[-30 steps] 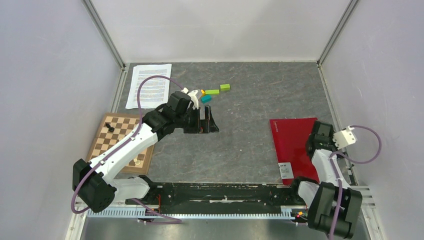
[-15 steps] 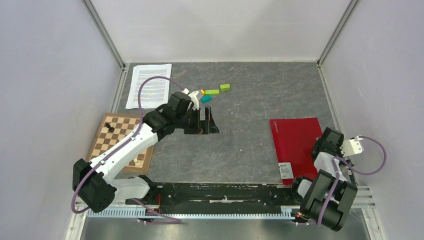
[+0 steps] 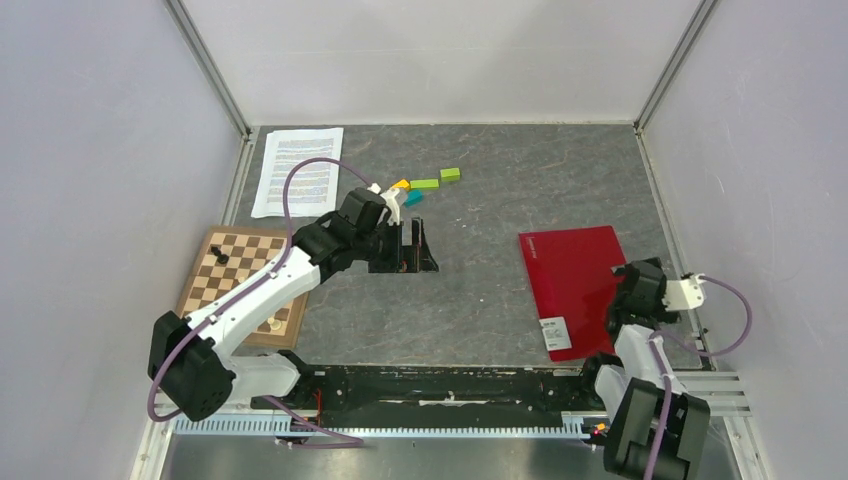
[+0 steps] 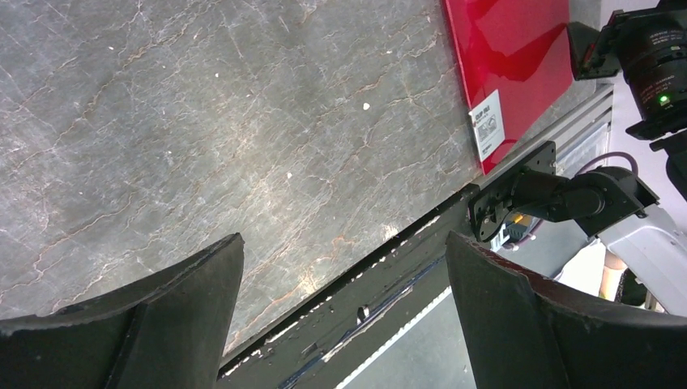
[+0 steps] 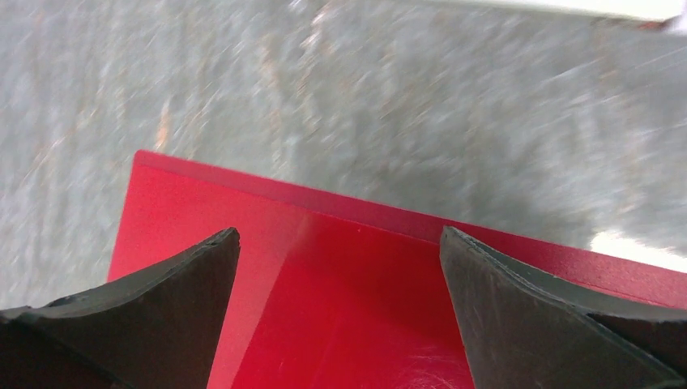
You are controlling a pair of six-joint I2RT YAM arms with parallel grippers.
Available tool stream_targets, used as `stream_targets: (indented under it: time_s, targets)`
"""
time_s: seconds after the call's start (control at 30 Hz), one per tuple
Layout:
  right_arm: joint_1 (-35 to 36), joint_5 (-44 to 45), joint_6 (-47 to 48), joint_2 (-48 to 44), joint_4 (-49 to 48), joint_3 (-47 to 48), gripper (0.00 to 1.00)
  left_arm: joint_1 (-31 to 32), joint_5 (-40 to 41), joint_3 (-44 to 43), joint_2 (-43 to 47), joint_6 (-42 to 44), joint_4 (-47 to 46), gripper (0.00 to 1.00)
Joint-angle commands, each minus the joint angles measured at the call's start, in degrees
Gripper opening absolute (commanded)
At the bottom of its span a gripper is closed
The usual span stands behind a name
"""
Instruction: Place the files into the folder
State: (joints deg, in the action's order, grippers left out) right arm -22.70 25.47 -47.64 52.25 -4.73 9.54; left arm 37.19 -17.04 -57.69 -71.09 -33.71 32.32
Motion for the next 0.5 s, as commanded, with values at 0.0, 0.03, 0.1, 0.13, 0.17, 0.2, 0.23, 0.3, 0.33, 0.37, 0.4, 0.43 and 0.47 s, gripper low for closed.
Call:
stream_targets:
  time_s: [0.0,0.03,0.1,0.13,0.17,0.2,0.23,0.3,0.33,0.37,0.4,0.43,0.47]
  targets:
    - [10.56,-9.48,-12.59,2.30,14.36,-6.01,0.98,-0.23,-1.70,0.36,-0.79,-0.47,-3.55,1.00]
    - [12.99,-9.31,-14.49,2.51,14.45,-6.18,0.98,-0.23,-1.78,0.46,-0.85,-0.56,-3.74,1.00]
    - [18.82,-8.91,-17.93,3.59,14.91,-5.73,0.98,-0.27,-1.80,0.94,-1.07,-0.79,-4.31,1.00]
    - [21.44,-8.52,-19.74,4.22,15.16,-5.44,0.98,-0.28,-1.77,1.12,-1.20,-0.91,-4.51,1.00]
    - [25.39,-8.09,-21.16,4.90,15.41,-4.96,0.98,-0.26,-1.72,1.30,-1.32,-1.10,-4.75,1.00]
    - [28.92,-7.49,-23.04,5.57,15.71,-4.49,0.98,-0.23,-1.53,1.44,-1.61,-1.30,-4.97,1.00]
    - [32.06,-6.80,-24.96,6.31,15.81,-3.93,0.98,-0.25,-1.49,1.52,-1.89,-1.57,-5.06,1.00]
    - [38.91,-5.70,-28.25,8.43,15.86,-2.58,0.98,-0.28,-1.12,1.79,-2.43,-2.34,-5.45,1.00]
    - [42.75,-5.10,-29.50,9.96,16.21,-1.30,0.98,-0.27,-0.88,2.03,-2.57,-2.76,-5.70,1.00]
    - [46.39,-4.61,-30.89,11.40,16.73,-0.17,0.98,-0.27,-0.26,2.35,-2.79,-3.31,-5.93,1.00]
    - [49.56,-4.10,-32.14,13.17,17.02,1.35,0.98,-0.28,0.78,2.47,-2.93,-3.95,-6.02,1.00]
    - [53.10,-3.64,-32.86,14.85,17.50,2.85,0.98,-0.40,1.73,2.63,-3.00,-4.43,-5.90,1.00]
    - [55.12,-3.35,-33.21,16.23,18.08,3.94,0.98,-0.47,2.85,2.74,-3.27,-5.16,-5.93,1.00]
